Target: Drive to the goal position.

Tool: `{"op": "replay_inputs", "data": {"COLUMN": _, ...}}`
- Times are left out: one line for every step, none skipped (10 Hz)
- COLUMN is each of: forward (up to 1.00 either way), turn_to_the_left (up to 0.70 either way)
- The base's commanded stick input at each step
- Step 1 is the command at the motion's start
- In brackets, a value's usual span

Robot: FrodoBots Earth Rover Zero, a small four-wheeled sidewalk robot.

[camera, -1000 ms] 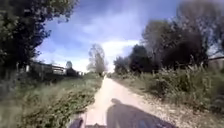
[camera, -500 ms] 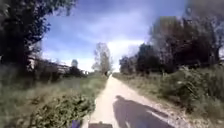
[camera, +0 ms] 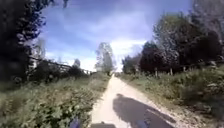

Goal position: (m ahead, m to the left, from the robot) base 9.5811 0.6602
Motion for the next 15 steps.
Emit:
{"op": "replay_inputs", "data": {"forward": 1.00, "turn_to_the_left": 0.00}}
{"op": "replay_inputs", "data": {"forward": 1.00, "turn_to_the_left": 0.00}}
{"op": "replay_inputs", "data": {"forward": 1.00, "turn_to_the_left": 0.00}}
{"op": "replay_inputs", "data": {"forward": 1.00, "turn_to_the_left": 0.00}}
{"op": "replay_inputs", "data": {"forward": 1.00, "turn_to_the_left": 0.00}}
{"op": "replay_inputs", "data": {"forward": 1.00, "turn_to_the_left": 0.00}}
{"op": "replay_inputs", "data": {"forward": 1.00, "turn_to_the_left": 0.00}}
{"op": "replay_inputs", "data": {"forward": 1.00, "turn_to_the_left": 0.00}}
{"op": "replay_inputs", "data": {"forward": 1.00, "turn_to_the_left": 0.00}}
{"op": "replay_inputs", "data": {"forward": 1.00, "turn_to_the_left": 0.00}}
{"op": "replay_inputs", "data": {"forward": 1.00, "turn_to_the_left": 0.00}}
{"op": "replay_inputs", "data": {"forward": 0.98, "turn_to_the_left": 0.00}}
{"op": "replay_inputs", "data": {"forward": 0.85, "turn_to_the_left": 0.00}}
{"op": "replay_inputs", "data": {"forward": 0.85, "turn_to_the_left": 0.00}}
{"op": "replay_inputs", "data": {"forward": 0.85, "turn_to_the_left": 0.00}}
